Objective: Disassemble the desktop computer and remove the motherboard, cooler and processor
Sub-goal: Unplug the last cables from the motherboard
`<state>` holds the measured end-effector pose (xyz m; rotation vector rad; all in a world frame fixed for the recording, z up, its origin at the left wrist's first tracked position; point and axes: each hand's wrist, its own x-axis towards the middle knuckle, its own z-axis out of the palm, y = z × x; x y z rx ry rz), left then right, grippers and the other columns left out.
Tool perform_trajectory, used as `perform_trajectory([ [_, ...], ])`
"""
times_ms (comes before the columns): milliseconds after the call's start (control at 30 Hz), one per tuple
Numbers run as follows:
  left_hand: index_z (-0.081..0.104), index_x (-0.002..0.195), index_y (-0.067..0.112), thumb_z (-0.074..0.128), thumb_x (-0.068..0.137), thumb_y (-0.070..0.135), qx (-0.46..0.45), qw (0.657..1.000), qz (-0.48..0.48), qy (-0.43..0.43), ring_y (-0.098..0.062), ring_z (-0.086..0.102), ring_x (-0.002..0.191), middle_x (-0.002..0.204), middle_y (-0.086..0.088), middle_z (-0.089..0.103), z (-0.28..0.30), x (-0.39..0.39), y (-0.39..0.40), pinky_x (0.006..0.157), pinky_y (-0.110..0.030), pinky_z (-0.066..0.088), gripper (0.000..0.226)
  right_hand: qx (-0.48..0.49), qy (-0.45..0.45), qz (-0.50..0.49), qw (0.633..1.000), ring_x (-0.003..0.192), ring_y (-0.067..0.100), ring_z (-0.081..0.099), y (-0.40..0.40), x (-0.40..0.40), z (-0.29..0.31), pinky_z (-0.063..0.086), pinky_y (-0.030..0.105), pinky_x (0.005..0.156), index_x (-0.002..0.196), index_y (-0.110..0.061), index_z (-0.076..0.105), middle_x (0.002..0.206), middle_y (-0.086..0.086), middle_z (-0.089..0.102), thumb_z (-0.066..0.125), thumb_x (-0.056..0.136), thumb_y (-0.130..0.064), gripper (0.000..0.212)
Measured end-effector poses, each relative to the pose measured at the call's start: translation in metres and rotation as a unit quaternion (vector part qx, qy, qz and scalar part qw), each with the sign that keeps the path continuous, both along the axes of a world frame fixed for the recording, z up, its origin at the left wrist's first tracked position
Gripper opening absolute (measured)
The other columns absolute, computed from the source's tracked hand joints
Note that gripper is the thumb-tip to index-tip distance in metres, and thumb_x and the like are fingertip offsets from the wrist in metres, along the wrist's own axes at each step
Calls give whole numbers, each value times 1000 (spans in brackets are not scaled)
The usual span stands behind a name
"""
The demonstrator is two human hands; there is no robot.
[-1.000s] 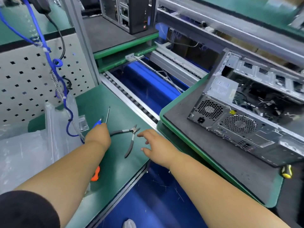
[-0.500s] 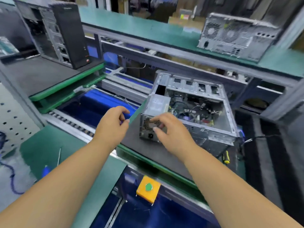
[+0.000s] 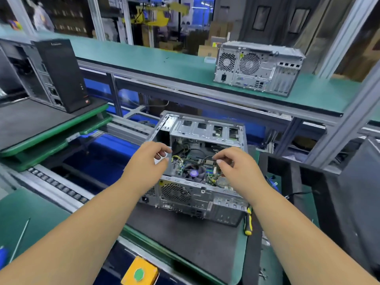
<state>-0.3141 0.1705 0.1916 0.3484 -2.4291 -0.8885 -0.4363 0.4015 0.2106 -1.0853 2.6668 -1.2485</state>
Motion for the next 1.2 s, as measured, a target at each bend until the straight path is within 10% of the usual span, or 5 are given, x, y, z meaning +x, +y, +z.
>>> perform_trajectory([
  [667, 65, 111, 27, 66, 86, 27, -91, 961, -158, -206, -11, 58, 96, 106, 9, 58, -26, -129, -31, 88, -27, 46, 25, 113, -19, -50, 992, 87, 0, 56, -13, -54, -23, 48, 23, 82, 102, -30, 67, 97, -13, 57, 63, 92, -22, 14],
  [900, 64, 107, 33, 57, 84, 29, -240, 883, -216, -341, -16, 57, 99, 109, 7, 62, -32, -174, -40, 82, -31, 49, 24, 440, 1, 114, 891, 125, 26, 39, -84, -71, -51, 41, 40, 103, 143, -16, 36, 133, 7, 42, 79, 69, -55, 94],
  [1200, 62, 97, 39, 52, 74, 28, -206, 902, -210, -316, -14, 56, 86, 101, 12, 62, -43, -176, -44, 72, -29, 48, 27, 413, 37, 133, 900, 102, 22, 45, -101, -86, -80, 50, 36, 82, 124, -16, 46, 104, -1, 39, 80, 58, -53, 83],
])
